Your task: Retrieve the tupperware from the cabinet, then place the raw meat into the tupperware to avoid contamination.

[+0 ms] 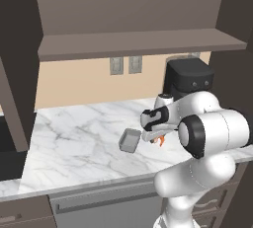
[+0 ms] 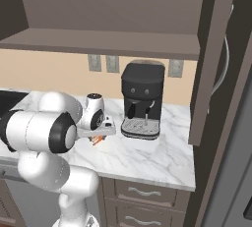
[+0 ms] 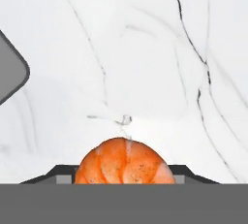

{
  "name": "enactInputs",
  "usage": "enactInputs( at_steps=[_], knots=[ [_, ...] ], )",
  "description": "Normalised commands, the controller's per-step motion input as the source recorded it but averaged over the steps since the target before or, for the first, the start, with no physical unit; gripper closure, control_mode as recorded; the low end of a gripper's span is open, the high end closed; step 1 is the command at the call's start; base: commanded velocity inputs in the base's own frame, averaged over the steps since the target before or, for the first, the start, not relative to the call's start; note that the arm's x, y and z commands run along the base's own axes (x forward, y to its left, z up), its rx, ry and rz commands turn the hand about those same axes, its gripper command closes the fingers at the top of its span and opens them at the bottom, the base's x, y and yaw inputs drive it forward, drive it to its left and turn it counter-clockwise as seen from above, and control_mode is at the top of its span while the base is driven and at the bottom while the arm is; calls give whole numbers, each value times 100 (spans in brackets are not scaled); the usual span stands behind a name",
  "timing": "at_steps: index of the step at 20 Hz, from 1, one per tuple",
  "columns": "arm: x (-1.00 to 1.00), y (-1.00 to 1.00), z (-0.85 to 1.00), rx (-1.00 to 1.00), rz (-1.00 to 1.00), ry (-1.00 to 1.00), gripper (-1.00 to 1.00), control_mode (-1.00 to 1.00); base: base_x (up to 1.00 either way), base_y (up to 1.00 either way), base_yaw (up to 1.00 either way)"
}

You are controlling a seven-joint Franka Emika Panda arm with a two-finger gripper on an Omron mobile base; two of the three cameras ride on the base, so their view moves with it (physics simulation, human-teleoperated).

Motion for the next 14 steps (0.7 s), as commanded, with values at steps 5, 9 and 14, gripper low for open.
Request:
enactInputs(
  at_steps=[5,9,14],
  knots=[
    [-16,9,26,0,0,-8,100,-100,0,0,0],
    [-13,9,29,0,0,-7,100,-100,0,0,0],
    [-1,13,32,0,-1,-2,100,-100,0,0,0]
  ],
)
